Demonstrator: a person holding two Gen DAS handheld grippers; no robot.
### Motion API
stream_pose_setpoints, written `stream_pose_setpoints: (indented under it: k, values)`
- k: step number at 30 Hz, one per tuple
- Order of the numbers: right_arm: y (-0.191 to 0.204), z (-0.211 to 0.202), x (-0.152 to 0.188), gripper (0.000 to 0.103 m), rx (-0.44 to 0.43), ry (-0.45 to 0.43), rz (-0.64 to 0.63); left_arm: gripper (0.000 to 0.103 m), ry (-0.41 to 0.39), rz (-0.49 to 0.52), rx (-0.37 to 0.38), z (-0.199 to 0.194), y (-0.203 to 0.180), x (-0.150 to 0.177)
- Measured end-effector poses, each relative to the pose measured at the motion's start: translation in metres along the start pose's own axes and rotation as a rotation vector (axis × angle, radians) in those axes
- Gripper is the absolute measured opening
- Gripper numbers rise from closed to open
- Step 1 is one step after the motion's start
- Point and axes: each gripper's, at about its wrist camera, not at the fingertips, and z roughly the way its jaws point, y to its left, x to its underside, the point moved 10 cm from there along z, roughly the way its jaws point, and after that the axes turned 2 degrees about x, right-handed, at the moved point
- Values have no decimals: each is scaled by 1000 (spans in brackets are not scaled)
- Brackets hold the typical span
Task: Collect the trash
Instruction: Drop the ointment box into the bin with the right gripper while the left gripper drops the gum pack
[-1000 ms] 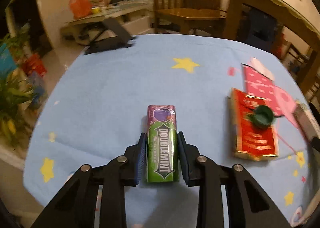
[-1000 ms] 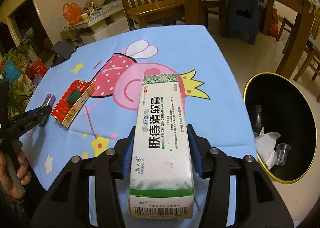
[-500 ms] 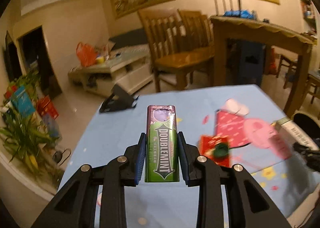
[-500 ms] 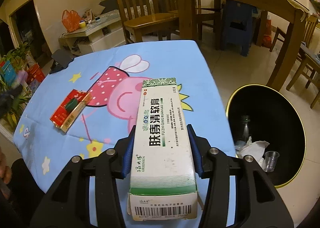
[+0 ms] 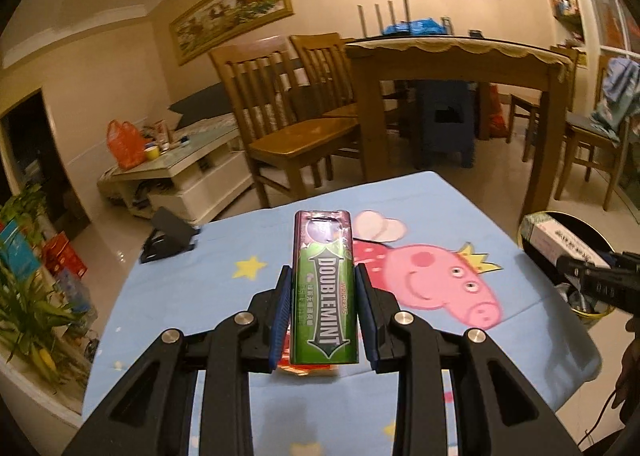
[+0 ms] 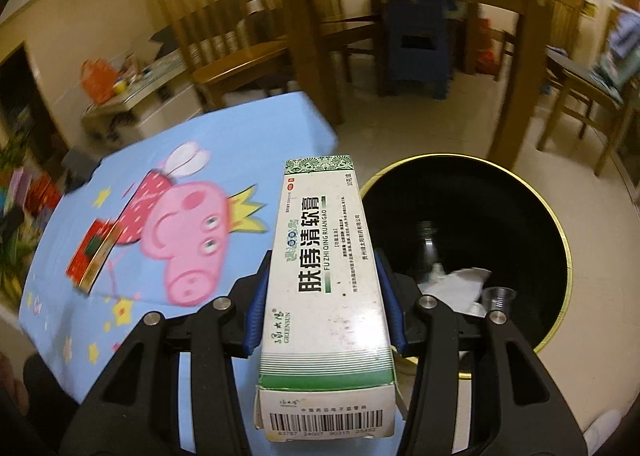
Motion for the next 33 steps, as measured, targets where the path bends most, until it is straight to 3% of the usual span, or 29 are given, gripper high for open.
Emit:
stream_pose_setpoints:
  k: [5, 7, 8, 9, 14, 22, 23, 25, 30, 33]
  values:
    - [-45, 4, -3, 49, 31, 12, 142, 29, 4, 61, 58, 11, -47, -7]
    - [-60, 7, -2, 66, 58, 26, 189, 29, 7, 78, 87, 14, -65, -10]
    - [-68, 6, -1, 83, 71, 25, 218, 29, 7, 89, 106, 16, -75, -12]
    - [-78, 2, -3, 86, 73, 10, 256, 29, 7, 102, 124, 18, -89, -14]
    - [-118, -28, -10, 86, 77, -98, 394, 29, 30, 151, 200, 34, -142, -19]
    - [-205, -90, -4, 97, 123, -317, 675, 29, 95, 217, 347, 63, -238, -29]
    - [-211, -93, -2, 97, 120, -325, 694, 32, 99, 226, 361, 67, -248, -32]
    - [-224, -97, 4, 97, 104, -328, 744, 50, 97, 243, 371, 71, -262, -38]
    - [-237, -90, 17, 97, 88, -279, 787, 57, 67, 249, 425, 58, -267, -40]
    - [-231, -85, 14, 97, 97, -265, 767, 58, 63, 254, 402, 53, -256, -37]
